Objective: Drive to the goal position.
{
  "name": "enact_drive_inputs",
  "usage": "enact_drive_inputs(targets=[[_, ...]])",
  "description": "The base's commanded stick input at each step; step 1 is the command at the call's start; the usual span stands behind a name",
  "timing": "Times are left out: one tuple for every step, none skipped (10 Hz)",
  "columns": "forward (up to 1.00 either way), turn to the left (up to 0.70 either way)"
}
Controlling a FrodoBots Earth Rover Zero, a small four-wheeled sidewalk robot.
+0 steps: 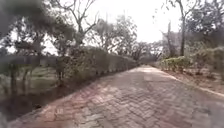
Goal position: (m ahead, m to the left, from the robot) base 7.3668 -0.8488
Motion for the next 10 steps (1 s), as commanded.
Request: enact_drive_inputs(targets=[[0.85, 0.00], [0.85, 0.00], [0.85, 0.00], [0.85, 0.00], [0.85, 0.00], [0.85, 0.00], [0.85, 0.00], [0.85, 0.00], [0.85, 0.00], [0.85, 0.00]])
